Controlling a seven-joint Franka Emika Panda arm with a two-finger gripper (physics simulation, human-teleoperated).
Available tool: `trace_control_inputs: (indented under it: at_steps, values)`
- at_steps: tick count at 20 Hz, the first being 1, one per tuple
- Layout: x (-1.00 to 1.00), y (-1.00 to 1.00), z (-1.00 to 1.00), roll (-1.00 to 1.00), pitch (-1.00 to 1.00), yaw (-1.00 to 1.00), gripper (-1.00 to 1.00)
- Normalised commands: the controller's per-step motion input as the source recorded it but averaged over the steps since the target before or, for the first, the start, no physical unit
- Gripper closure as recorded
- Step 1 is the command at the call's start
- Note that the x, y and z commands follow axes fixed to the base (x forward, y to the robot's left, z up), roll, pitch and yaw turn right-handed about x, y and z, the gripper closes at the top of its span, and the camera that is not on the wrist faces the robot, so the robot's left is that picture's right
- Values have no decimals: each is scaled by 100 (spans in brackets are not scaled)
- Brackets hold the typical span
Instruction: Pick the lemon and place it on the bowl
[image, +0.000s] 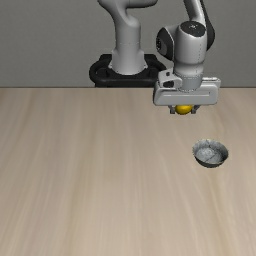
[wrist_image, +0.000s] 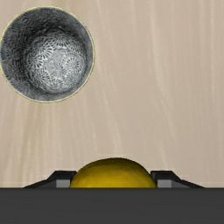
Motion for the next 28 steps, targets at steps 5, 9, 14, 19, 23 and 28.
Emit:
trace_control_inputs:
  at_steps: [5,9,14,19,23,28]
  values:
    - [20,80,0,0,0,0,100]
    - [100,0,0,0,0,0,100]
    - [100,0,0,0,0,0,100]
    - [0,20,0,0,0,0,-100]
    - [0,0,0,0,0,0,-100]
    - [0,0,0,0,0,0,-100]
